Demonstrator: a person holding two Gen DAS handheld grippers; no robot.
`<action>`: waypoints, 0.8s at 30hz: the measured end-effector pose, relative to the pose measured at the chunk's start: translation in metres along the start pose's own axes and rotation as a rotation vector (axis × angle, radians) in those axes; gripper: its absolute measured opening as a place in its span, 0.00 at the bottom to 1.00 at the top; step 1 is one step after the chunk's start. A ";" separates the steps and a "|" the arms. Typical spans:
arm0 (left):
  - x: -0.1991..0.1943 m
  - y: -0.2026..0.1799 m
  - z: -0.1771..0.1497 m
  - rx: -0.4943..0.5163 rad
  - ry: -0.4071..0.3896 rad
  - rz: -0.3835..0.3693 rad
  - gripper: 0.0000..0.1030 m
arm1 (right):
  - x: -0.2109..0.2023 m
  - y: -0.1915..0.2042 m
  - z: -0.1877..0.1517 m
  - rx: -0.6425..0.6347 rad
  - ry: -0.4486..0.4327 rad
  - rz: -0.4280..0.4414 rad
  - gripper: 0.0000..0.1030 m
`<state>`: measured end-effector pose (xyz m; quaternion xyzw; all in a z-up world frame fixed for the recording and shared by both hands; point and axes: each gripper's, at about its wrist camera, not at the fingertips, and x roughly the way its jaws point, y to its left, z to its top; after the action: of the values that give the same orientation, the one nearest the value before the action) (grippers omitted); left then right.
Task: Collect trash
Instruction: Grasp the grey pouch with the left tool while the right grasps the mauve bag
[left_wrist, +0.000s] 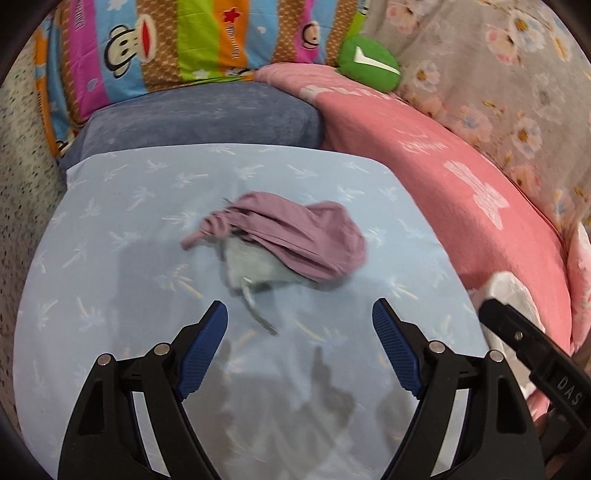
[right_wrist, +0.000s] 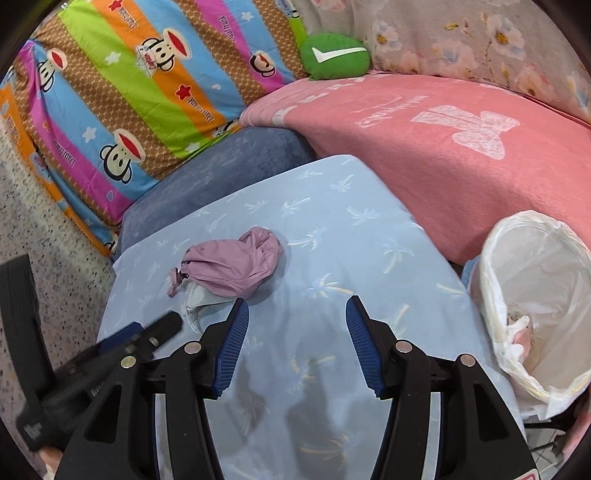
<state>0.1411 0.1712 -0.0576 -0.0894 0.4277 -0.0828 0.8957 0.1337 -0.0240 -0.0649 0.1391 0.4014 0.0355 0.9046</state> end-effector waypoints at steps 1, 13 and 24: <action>0.003 0.009 0.004 -0.019 0.001 0.008 0.75 | 0.006 0.005 0.002 -0.005 0.005 0.004 0.54; 0.066 0.057 0.021 -0.148 0.103 0.028 0.75 | 0.096 0.041 0.033 -0.016 0.055 0.013 0.56; 0.090 0.061 0.017 -0.153 0.133 0.016 0.75 | 0.160 0.043 0.027 0.009 0.170 0.014 0.23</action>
<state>0.2144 0.2114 -0.1286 -0.1484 0.4921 -0.0485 0.8564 0.2637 0.0391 -0.1497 0.1424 0.4757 0.0518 0.8665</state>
